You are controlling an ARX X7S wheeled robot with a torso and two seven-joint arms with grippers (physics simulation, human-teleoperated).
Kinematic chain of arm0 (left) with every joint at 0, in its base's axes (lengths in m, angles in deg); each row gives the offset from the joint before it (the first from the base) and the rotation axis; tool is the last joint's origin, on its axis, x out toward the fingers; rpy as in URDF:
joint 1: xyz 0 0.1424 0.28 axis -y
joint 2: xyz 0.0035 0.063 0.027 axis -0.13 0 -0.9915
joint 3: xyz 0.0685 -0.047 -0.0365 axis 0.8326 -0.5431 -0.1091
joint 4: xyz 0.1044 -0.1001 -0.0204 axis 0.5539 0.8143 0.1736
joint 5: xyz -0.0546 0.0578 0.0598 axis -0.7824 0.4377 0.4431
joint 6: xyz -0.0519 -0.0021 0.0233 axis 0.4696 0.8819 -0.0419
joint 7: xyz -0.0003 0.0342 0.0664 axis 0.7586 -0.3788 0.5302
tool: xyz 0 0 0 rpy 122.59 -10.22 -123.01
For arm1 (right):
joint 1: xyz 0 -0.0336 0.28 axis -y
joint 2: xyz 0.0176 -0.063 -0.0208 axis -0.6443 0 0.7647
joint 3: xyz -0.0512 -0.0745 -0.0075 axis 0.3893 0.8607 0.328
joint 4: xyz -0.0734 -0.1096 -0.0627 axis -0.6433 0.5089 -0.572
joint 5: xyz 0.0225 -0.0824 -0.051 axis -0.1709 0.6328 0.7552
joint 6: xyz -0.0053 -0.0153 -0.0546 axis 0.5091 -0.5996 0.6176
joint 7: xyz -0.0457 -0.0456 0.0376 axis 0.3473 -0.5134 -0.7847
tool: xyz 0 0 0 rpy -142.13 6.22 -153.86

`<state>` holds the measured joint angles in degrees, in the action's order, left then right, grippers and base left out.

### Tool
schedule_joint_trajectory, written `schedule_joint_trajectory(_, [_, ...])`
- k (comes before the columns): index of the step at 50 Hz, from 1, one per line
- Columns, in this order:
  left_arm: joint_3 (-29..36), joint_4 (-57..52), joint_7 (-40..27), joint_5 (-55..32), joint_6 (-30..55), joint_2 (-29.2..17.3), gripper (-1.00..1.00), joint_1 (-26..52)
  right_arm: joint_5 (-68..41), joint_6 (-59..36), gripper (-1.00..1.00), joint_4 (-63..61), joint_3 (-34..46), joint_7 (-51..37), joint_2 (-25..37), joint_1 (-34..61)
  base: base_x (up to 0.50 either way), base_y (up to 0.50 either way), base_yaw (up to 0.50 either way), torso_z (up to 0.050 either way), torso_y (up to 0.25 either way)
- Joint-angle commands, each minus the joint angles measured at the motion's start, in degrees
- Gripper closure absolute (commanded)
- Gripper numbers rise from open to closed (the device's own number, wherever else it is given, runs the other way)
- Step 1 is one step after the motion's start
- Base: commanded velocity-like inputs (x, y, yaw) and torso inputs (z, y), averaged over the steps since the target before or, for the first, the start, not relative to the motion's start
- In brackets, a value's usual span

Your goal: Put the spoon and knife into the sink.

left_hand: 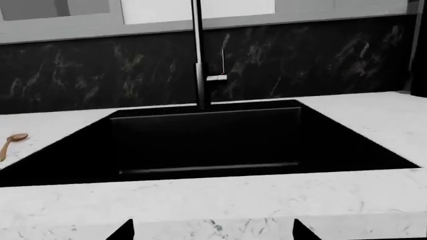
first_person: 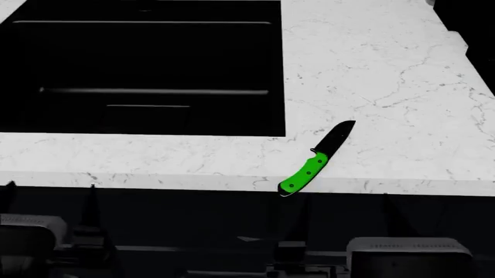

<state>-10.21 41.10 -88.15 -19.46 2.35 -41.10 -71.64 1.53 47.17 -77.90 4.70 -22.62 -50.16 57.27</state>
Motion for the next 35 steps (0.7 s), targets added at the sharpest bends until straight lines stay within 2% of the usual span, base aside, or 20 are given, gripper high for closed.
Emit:
schedule_joint_trajectory(1, [-2.77, -5.2, 2.46, -5.33, 21.53, -1.37, -1.0, 17.03, -8.19, -28.56, -1.0, -12.02, -6.04, 0.5, 2.3, 16.73, 0.0, 0.0, 0.0, 0.0, 0.0])
schedule_joint_trajectory(5, [-3.88, -4.7, 1.88, -6.75, 30.15, -0.95, -1.0, 25.14, -10.57, -39.27, -1.0, -13.38, -5.31, 1.34, 4.78, 26.81, 0.0, 0.0, 0.0, 0.0, 0.0])
schedule_joint_trajectory(8, [-3.59, -4.0, 1.28, -6.17, 34.62, -2.64, -1.0, 31.89, -13.24, -49.64, -1.0, -13.9, -8.13, 2.17, 5.21, 36.81, 0.0, 0.0, 0.0, 0.0, 0.0])
schedule_joint_trajectory(12, [-7.44, -3.72, 1.98, -8.64, 41.08, -1.09, -1.0, 37.94, -15.1, -57.17, -1.0, -12.89, -9.54, 2.82, 5.12, 44.19, 0.0, 0.0, 0.0, 0.0, 0.0])
schedule_joint_trajectory(13, [-5.83, -3.25, 1.06, -7.5, 40.69, -2.02, -1.0, 38.67, -15.15, -58.44, -1.0, -12.49, -9.81, 2.35, 4.81, 45.57, 0.0, 0.0, 0.0, 0.0, 0.0])
schedule_joint_trajectory(19, [-4.06, -1.36, 2.53, -8.18, 42.97, -4.31, -1.0, 44.52, -23.95, -59.41, -1.0, -9.2, -9.68, -3.91, 7.78, 50.64, 0.0, 0.0, 0.0, 0.0, 0.0])
schedule_joint_trajectory(21, [-5.66, -0.8, 2.26, -8.54, 45.6, -3.81, -1.0, 45.7, -27.5, -59.39, -1.0, -9.33, -10.38, -6.21, 8.58, 50.99, 0.0, 0.0, 0.0, 0.0, 0.0])
schedule_joint_trajectory(25, [-6.12, 0.7, 1.42, -7.5, 44.52, -4.96, -1.0, 46.52, -34.72, -59.32, -1.0, -9.28, -11.95, -11.67, 10.46, 51.5, 0.0, 0.0, 0.0, 0.0, 0.0])
schedule_joint_trajectory(35, [-7.28, 3.57, 0.68, -5.32, 41.35, -9.54, -1.0, 47.77, -41.46, -58.9, -1.0, -8.42, -14.19, -19.64, 15.0, 53.29, 0.0, 0.0, 0.0, 0.0, 0.0])
